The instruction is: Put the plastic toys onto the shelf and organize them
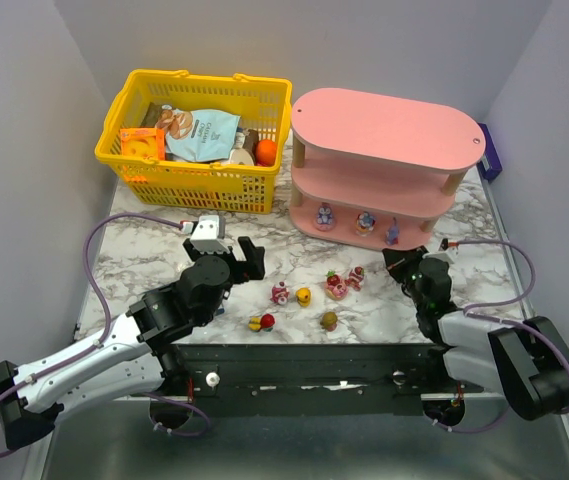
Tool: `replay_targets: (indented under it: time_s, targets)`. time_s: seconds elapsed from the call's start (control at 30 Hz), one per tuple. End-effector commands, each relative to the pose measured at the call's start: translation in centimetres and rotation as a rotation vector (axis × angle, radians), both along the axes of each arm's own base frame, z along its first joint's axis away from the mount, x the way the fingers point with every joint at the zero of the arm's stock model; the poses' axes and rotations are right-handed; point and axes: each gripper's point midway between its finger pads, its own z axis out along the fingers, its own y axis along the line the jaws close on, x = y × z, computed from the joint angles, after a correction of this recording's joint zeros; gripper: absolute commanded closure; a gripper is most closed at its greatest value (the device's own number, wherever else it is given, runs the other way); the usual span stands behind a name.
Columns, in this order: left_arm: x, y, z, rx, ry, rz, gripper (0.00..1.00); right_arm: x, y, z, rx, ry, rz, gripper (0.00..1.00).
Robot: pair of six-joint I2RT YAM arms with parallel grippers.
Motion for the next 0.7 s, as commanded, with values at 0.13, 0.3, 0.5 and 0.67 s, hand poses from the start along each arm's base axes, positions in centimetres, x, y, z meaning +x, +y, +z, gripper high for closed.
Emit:
replay_targets:
  time_s: [0.13, 0.3, 0.5, 0.67]
  targets:
    - [0.0, 0.2, 0.3, -0.008, -0.013, -0.001, 0.01, 1.7, 0.3, 1.0, 0.194, -0.052, -0.078, 0.99]
    - [0.0, 0.3, 0.3, -0.011, -0.013, -0.001, 0.01, 2.4, 0.3, 1.2, 0.216, -0.085, -0.088, 0.99]
    - [0.0, 0.3, 0.3, -0.007, -0.013, 0.002, 0.01, 2.4, 0.1, 0.7, 0.221, -0.079, -0.105, 0.99]
    - [0.1, 0.1, 0.3, -0.006, -0.013, 0.000, 0.01, 2.8, -0.4, 0.8, 0.198, -0.071, -0.129, 0.99]
